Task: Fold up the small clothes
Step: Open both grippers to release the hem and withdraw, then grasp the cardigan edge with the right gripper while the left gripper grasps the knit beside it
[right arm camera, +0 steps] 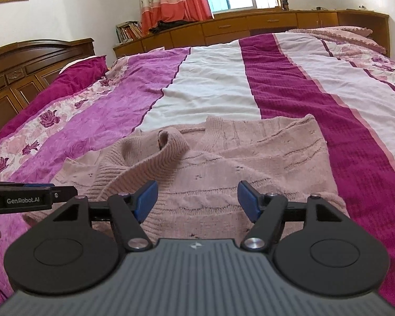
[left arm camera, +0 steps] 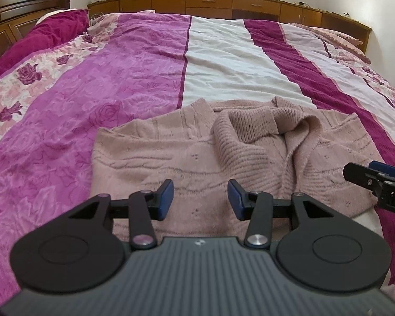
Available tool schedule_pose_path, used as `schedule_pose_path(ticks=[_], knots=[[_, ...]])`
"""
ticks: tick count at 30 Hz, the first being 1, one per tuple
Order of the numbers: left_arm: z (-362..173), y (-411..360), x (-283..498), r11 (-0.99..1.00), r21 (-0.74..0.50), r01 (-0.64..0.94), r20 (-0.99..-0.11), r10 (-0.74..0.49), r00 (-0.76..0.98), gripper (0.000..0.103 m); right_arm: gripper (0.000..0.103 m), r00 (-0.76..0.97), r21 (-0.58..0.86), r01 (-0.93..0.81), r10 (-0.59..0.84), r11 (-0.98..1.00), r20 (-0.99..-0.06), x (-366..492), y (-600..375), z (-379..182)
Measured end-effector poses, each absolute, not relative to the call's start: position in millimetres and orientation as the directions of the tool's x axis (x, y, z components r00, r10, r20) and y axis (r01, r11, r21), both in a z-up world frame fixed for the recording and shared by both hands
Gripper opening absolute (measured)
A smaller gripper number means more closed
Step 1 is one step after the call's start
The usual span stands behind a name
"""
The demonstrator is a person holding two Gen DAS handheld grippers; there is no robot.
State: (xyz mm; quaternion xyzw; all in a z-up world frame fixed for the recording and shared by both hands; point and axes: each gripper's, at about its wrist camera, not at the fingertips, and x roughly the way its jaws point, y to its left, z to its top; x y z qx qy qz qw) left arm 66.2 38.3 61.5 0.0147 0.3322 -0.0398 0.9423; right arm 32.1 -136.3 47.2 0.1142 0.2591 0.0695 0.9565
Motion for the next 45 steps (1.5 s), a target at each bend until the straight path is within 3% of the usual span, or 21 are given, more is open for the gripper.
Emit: schedule_pose_path(ticks=[13, 26, 28, 30, 33, 45], knots=[[51.0, 42.7, 48.8, 0.997, -0.017, 0.074, -0.651, -0.067, 0.756, 0.047, 0.074, 0.839, 0.171, -0.203, 0.261, 0.964, -0.477, 11.7, -113.8, 41.0], [51.1, 48.2, 46.0, 0.998, -0.014, 0.064, -0.652, -0.057, 0.756, 0.047, 0.073, 0.824, -0.075, -0.367, 0.286, 0.927, -0.489, 9.9, -64.5, 18.6], [50.8, 47.5, 45.6, 0.998, -0.012, 0.068, -0.653, -0.059, 0.755, 0.047, 0.067, 0.833, -0.107, -0.362, 0.27, 0.926, -0.482, 14.7, -60.6, 15.1], [50.7, 46.7, 44.8, 0.997, -0.008, 0.076, -0.653, -0.063, 0.755, 0.047, 0.037, 0.843, -0.114, -0.35, 0.26, 0.93, -0.471, 18.6, -62.0, 14.2], [50.1, 43.2, 44.8, 0.996, 0.003, 0.095, -0.653, -0.07, 0.754, 0.047, 0.012, 0.846, -0.046, -0.329, 0.272, 0.943, -0.458, 23.8, -73.4, 18.5], [45.3, 7.1, 40.5, 0.967, 0.062, 0.249, -0.643, -0.152, 0.75, 0.047, 0.01, 0.879, 0.068, -0.238, 0.244, 0.969, -0.409, 24.2, -101.6, 35.4]])
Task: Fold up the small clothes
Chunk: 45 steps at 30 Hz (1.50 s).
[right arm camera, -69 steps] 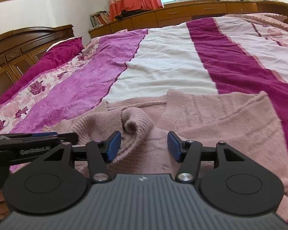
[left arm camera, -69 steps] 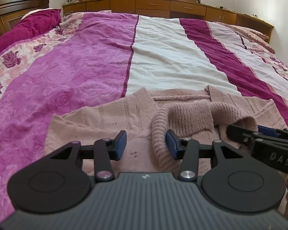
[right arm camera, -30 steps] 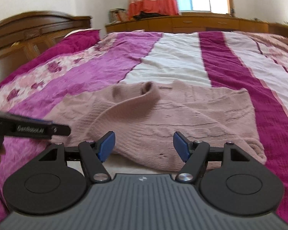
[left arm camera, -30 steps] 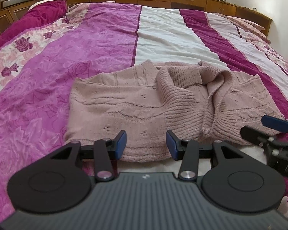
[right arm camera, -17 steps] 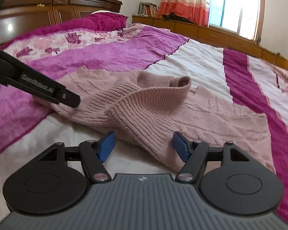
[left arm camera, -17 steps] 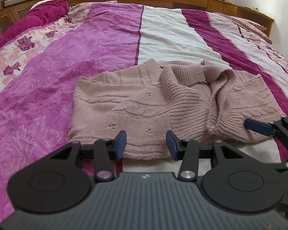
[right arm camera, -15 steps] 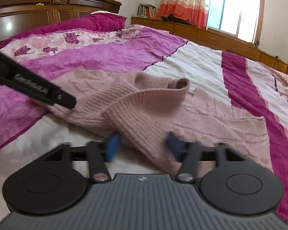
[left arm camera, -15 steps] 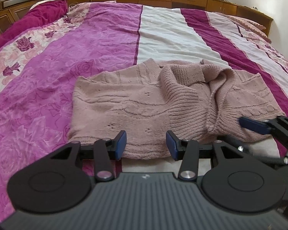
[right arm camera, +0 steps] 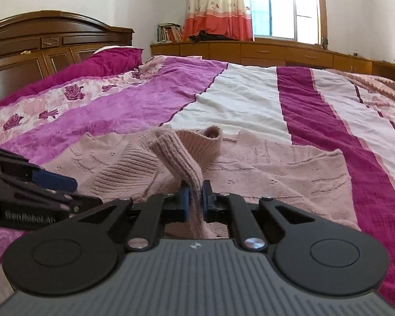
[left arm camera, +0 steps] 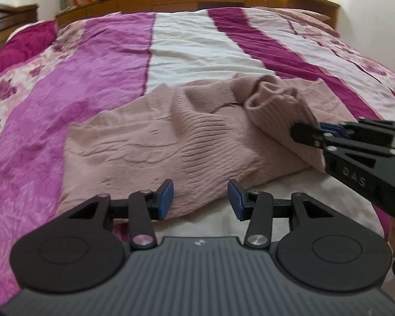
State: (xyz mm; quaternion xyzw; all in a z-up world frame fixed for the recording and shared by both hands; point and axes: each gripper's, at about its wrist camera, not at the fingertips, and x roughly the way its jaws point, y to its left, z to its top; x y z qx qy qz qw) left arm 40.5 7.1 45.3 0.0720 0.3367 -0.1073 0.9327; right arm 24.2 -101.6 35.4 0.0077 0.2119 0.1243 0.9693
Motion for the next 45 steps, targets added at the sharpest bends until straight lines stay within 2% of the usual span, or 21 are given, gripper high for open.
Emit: schedule_pose_path(ticks=[10, 16, 17, 18, 19, 21, 23, 27, 34, 41, 45], knots=[[32.1, -22.7, 47.1, 0.919, 0.173, 0.355, -0.618, -0.179, 0.766, 0.047, 0.01, 0.884, 0.125, -0.204, 0.237, 0.971, -0.402, 25.1, -113.5, 39.5], [22.6, -26.3, 52.2, 0.908, 0.225, 0.353, -0.599, -0.157, 0.785, 0.048, 0.01, 0.89, 0.115, -0.186, 0.217, 0.976, -0.4, 27.9, -119.9, 42.8], [22.4, -24.8, 52.3, 0.911, 0.222, 0.348, -0.596, -0.156, 0.788, 0.041, 0.01, 0.891, 0.111, -0.183, 0.213, 0.977, -0.4, 28.3, -120.6, 43.5], [22.9, -22.1, 52.4, 0.913, 0.213, 0.347, -0.595, -0.161, 0.787, 0.024, 0.01, 0.892, 0.107, -0.182, 0.209, 0.978, -0.4, 28.9, -121.7, 44.1], [24.2, -19.1, 53.7, 0.916, 0.198, 0.348, -0.6, -0.168, 0.782, 0.017, 0.01, 0.894, 0.103, -0.18, 0.206, 0.978, -0.399, 29.8, -122.6, 45.0], [30.6, -9.9, 56.3, 0.928, 0.162, 0.337, -0.598, -0.179, 0.781, 0.011, 0.01, 0.897, 0.091, -0.175, 0.197, 0.98, -0.395, 31.2, -125.0, 47.2], [39.4, 0.4, 59.5, 0.939, 0.133, 0.317, -0.582, -0.185, 0.792, 0.011, 0.01, 0.902, 0.076, -0.17, 0.186, 0.982, -0.39, 33.2, -126.7, 50.2], [57.9, 21.3, 71.6, 0.958, 0.152, 0.243, -0.533, -0.127, 0.836, 0.01, 0.01, 0.91, 0.015, -0.167, 0.16, 0.986, -0.382, 41.4, -130.9, 58.1], [84.7, 60.9, 114.7, 0.971, 0.212, 0.107, -0.454, 0.001, 0.891, 0.01, 0.009, 0.941, -0.208, -0.134, 0.059, 0.969, -0.333, 70.7, -144.0, 69.7], [75.5, 99.1, 162.4, 0.978, 0.207, -0.004, -0.462, 0.101, 0.881, 0.01, 0.009, 0.926, -0.188, -0.051, -0.024, 0.981, -0.376, 122.9, -184.2, 57.5], [55.8, 108.4, 182.1, 0.968, 0.248, -0.019, -0.487, 0.142, 0.862, 0.01, 0.009, 0.915, -0.211, -0.037, -0.052, 0.977, -0.399, 150.5, -192.8, 40.5]])
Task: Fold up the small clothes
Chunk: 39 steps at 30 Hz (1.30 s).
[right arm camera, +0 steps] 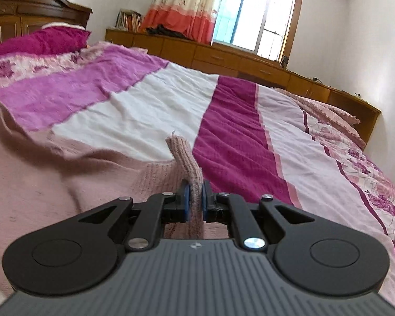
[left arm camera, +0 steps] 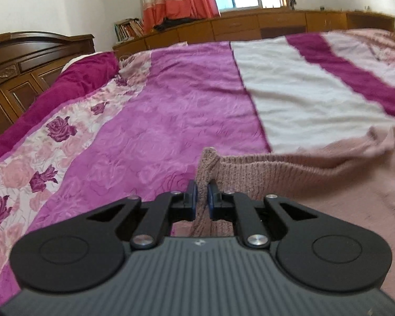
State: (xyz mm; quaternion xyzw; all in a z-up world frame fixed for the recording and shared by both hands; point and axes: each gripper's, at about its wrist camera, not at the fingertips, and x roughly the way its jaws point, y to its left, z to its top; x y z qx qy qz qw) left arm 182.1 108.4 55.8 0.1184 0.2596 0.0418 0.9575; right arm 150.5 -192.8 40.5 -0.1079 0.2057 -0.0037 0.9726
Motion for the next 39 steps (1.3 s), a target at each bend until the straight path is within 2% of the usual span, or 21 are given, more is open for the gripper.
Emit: schedule_pose_path(ticks=[8, 15, 16, 19, 20, 21, 23, 24, 34, 39], knots=[[24.0, 129.8, 211.2, 0.982, 0.171, -0.081, -0.579, 0.167, 0.798, 0.013, 0.01, 0.874, -0.267, -0.051, -0.087, 0.962, -0.479, 199.1, -200.3, 2.6], [22.1, 133.0, 210.3, 0.984, 0.16, -0.074, -0.598, 0.156, 0.786, 0.018, 0.011, 0.87, -0.313, -0.061, -0.103, 0.948, -0.482, 215.7, -209.4, 8.6], [23.9, 133.7, 208.8, 0.986, 0.149, -0.075, -0.601, 0.151, 0.785, 0.019, 0.011, 0.862, -0.282, -0.052, -0.1, 0.958, -0.497, 217.3, -213.8, 10.8], [30.4, 136.5, 200.7, 0.99, 0.12, -0.071, -0.611, 0.13, 0.781, 0.037, 0.014, 0.844, -0.138, -0.01, -0.066, 0.99, -0.533, 210.9, -231.7, 20.8], [32.2, 136.7, 197.6, 0.991, 0.119, -0.066, -0.611, 0.126, 0.782, 0.042, 0.022, 0.841, -0.088, 0.002, -0.05, 0.996, -0.539, 207.2, -238.4, 23.2], [33.9, 137.2, 193.8, 0.991, 0.121, -0.059, -0.611, 0.121, 0.782, 0.042, 0.031, 0.837, -0.024, 0.019, -0.029, 1.0, -0.547, 201.7, -247.0, 26.3], [37.3, 138.5, 185.2, 0.992, 0.12, -0.043, -0.615, 0.108, 0.781, 0.042, 0.041, 0.829, 0.086, 0.042, 0.013, 0.995, -0.559, 189.2, -262.2, 30.0], [38.7, 139.5, 180.7, 0.993, 0.114, -0.039, -0.619, 0.101, 0.779, 0.042, 0.043, 0.826, 0.135, 0.041, 0.043, 0.99, -0.563, 183.6, -268.5, 31.1], [42.6, 139.5, 134.3, 0.995, 0.094, -0.011, -0.653, 0.07, 0.754, 0.042, 0.042, 0.776, 0.438, -0.003, 0.278, 0.899, -0.566, 115.1, -294.6, 25.0], [43.5, 137.0, 117.3, 0.997, 0.078, -0.005, -0.664, 0.056, 0.746, 0.042, 0.036, 0.742, 0.488, -0.011, 0.335, 0.873, -0.581, 100.0, -292.0, 15.3]])
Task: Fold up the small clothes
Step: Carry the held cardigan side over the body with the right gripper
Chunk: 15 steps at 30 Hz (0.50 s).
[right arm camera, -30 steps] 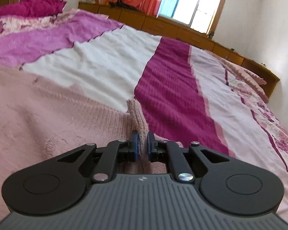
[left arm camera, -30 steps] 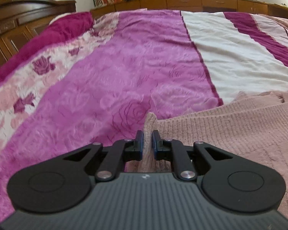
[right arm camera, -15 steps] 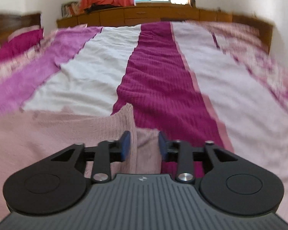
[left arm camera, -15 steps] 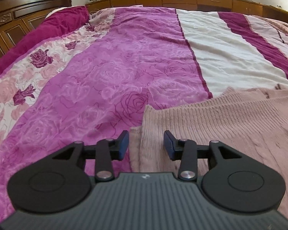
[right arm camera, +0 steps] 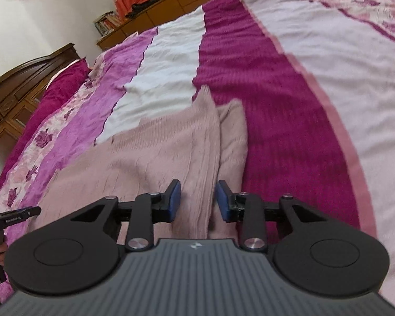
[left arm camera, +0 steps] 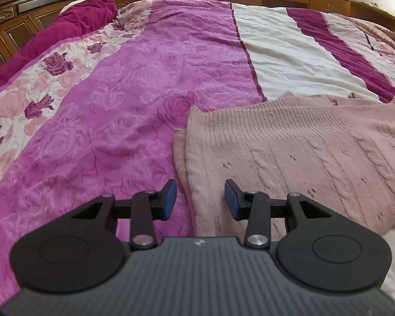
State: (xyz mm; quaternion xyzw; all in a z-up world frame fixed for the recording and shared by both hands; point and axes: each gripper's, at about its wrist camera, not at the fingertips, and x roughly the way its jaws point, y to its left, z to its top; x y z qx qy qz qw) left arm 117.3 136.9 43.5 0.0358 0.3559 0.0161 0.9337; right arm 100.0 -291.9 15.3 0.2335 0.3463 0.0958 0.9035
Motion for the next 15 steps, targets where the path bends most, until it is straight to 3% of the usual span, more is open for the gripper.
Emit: schedule_pose_path(ticks=[3, 14, 15], knots=[[41.5, 136.0, 112.3, 0.998, 0.065, -0.001, -0.673, 0.044, 0.738, 0.042, 0.029, 0.731, 0.554, 0.014, 0.37, 0.832, -0.574, 98.3, -294.9, 7.2], [38.8, 135.7, 101.3, 0.999, 0.05, -0.01, -0.679, 0.041, 0.733, 0.042, 0.029, 0.715, 0.704, 0.116, 0.433, 0.701, -0.549, 96.8, -314.0, -3.5], [38.0, 135.8, 101.3, 0.999, 0.052, -0.009, -0.68, 0.042, 0.732, 0.042, 0.025, 0.709, 0.71, 0.107, 0.448, 0.696, -0.545, 97.2, -313.1, -3.3]])
